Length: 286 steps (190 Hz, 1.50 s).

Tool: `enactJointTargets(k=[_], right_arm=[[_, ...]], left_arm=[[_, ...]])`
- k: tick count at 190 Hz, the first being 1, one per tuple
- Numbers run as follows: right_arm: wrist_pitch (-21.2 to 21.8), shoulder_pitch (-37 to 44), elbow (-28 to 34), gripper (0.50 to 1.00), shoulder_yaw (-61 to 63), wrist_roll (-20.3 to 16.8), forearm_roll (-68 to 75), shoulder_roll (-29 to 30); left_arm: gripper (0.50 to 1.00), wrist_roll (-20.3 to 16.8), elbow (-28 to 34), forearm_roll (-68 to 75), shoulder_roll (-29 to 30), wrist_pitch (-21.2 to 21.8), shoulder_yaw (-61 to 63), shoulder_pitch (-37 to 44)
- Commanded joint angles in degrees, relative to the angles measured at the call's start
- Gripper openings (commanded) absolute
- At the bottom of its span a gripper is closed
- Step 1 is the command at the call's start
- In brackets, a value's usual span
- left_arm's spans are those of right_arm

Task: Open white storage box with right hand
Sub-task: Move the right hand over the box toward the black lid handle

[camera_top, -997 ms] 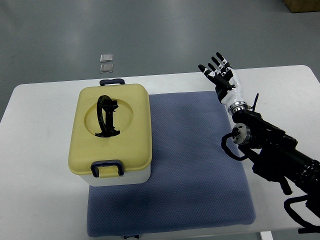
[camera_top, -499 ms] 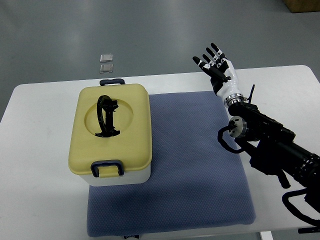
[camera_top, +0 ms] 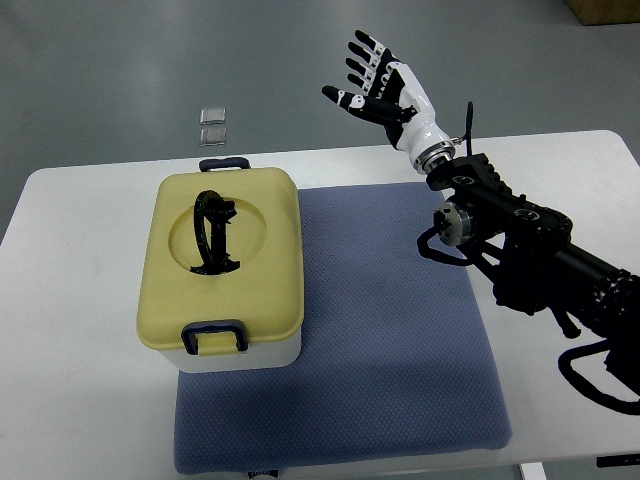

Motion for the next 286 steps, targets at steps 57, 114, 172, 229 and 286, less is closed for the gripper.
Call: enactJointTargets(k=[57,114,172,229,286], right_arm=[[2.01,18.18,4.17,0.930,-24.25,0.08,-4.54,-2.81],[10.80,32.33,7.68,0.928,-30.49,0.69,-34.94,-4.04],[16.16,42.00,14.63,0.924,-31.19,3.43,-52.88,-4.04],[15.64,43.32,16.39,0.905,-32.42,3.43,-68.70,-2.81],[15.99,43.06,19.81,0.901,-37.34,3.43,-70.02,-2.72]], left_arm=[[1.000,-0.02,0.00,-0.01,0.00,0.00,0.00,0.00],[1.000,0.07,0.00,-0.01,0.00,0.00,0.00,0.00],[1.000,-0.02,0.00,-0.01,0.00,0.00,0.00,0.00],[1.000,-0.02,0.00,-0.01,0.00,0.00,0.00,0.00],[1.000,-0.02,0.00,-0.01,0.00,0.00,0.00,0.00]])
